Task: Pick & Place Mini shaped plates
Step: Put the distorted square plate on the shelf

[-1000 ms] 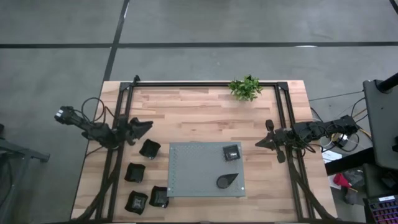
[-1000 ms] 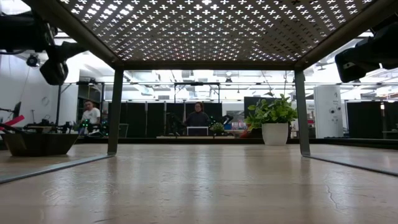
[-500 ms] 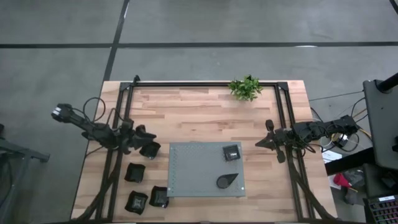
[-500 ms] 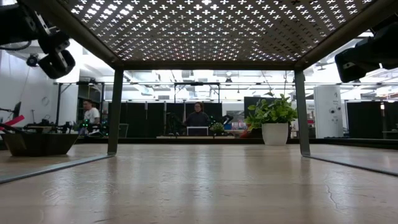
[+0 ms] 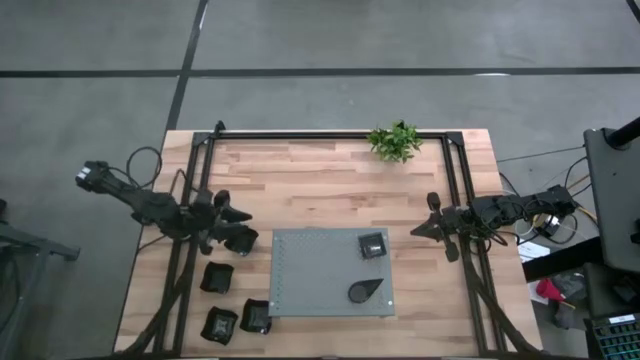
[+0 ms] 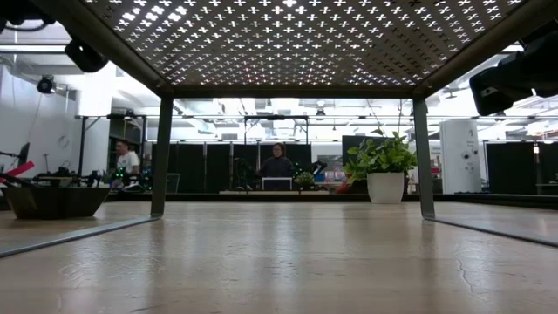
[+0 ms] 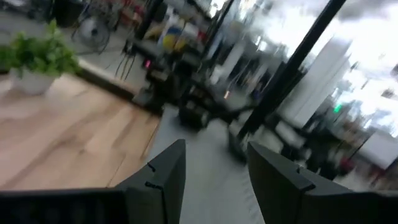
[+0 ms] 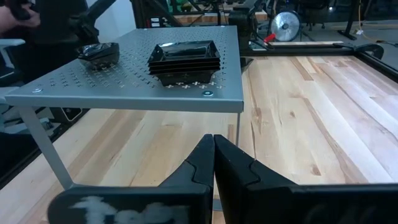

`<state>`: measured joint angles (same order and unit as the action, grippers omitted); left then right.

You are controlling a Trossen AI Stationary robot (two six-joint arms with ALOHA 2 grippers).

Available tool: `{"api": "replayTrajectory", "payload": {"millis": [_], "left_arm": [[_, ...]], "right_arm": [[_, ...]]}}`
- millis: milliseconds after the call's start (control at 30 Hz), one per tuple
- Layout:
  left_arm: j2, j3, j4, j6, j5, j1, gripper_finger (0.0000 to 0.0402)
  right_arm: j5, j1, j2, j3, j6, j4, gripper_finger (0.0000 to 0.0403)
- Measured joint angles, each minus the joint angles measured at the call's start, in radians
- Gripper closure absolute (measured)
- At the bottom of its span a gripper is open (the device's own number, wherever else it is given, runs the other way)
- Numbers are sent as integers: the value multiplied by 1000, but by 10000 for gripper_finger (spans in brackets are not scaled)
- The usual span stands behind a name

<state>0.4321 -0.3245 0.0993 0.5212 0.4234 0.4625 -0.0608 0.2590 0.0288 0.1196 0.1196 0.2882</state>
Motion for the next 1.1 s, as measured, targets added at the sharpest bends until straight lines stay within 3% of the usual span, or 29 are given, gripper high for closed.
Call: {"api": "replayTrajectory", "payload": {"millis": [267, 433, 833, 1100], "left_arm": [[94, -158, -393, 4, -127, 2, 239], [169, -232, -568, 20, -129, 4, 239], [377, -251, -680, -60, -152, 5, 239], [480, -267, -777, -31, -213, 9, 239]], "right_arm": [[0, 0, 0, 0, 0, 0, 394], [0, 0, 0, 0, 0, 0, 394], [0, 0, 0, 0, 0, 0, 394], [0, 0, 1, 0, 0, 0, 394]]}}
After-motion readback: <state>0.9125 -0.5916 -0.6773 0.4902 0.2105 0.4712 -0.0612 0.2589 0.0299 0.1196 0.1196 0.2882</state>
